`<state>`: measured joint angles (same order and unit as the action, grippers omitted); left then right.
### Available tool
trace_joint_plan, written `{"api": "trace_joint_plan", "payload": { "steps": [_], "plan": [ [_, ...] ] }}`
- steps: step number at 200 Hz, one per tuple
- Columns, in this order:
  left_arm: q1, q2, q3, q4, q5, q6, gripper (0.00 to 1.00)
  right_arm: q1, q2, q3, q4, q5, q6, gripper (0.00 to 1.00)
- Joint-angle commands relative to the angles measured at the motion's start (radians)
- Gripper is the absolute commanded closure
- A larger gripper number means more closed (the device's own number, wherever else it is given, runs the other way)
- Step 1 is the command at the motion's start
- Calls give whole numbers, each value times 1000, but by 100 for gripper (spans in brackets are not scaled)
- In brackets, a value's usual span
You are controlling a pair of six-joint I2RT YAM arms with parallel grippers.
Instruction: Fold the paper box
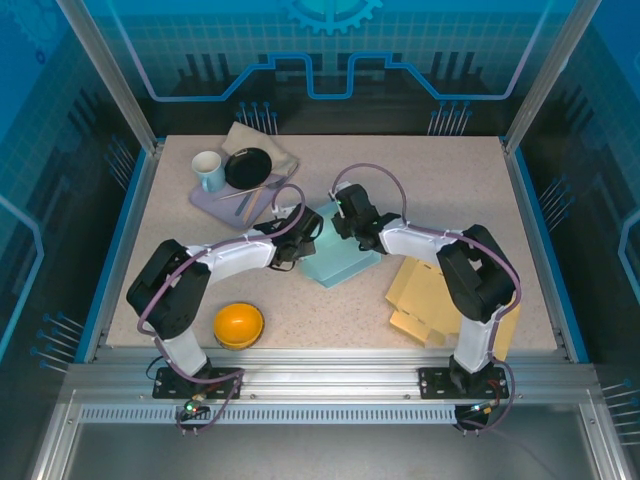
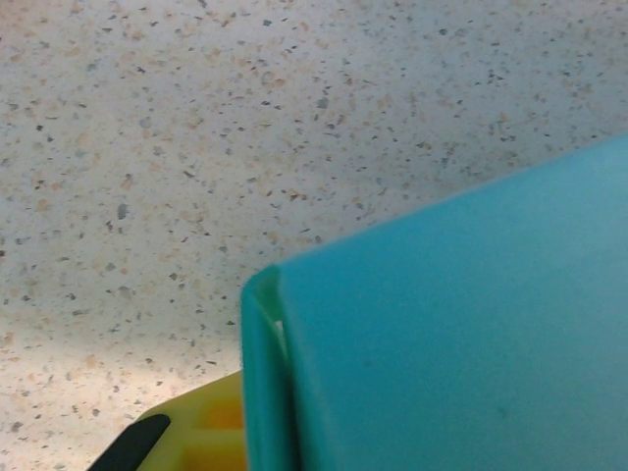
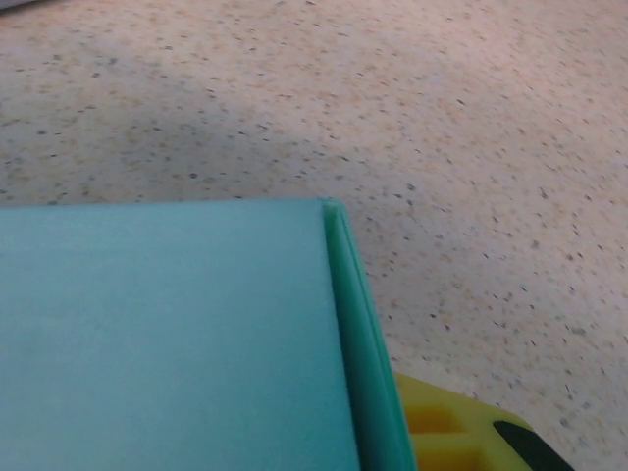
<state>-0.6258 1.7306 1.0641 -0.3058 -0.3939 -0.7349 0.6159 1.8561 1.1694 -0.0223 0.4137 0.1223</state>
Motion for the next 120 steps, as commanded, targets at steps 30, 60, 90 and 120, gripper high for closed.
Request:
{"api": "trace_joint_plan", "payload": {
  "steps": [30, 60, 90, 120],
  "plan": [
    [9, -7, 15, -140, -19, -4, 85, -55, 13, 44, -177, 450, 93, 75],
    [11, 4, 19, -139, -17, -9, 85, -72, -26, 3, -126, 298, 112, 59],
    [12, 7, 19, -131, -3, -9, 85, -115, -103, -106, 42, -80, 51, 46],
    [15, 7, 23, -128, 12, -11, 85, -148, -113, -135, 45, -239, 23, 46]
  ]
}}
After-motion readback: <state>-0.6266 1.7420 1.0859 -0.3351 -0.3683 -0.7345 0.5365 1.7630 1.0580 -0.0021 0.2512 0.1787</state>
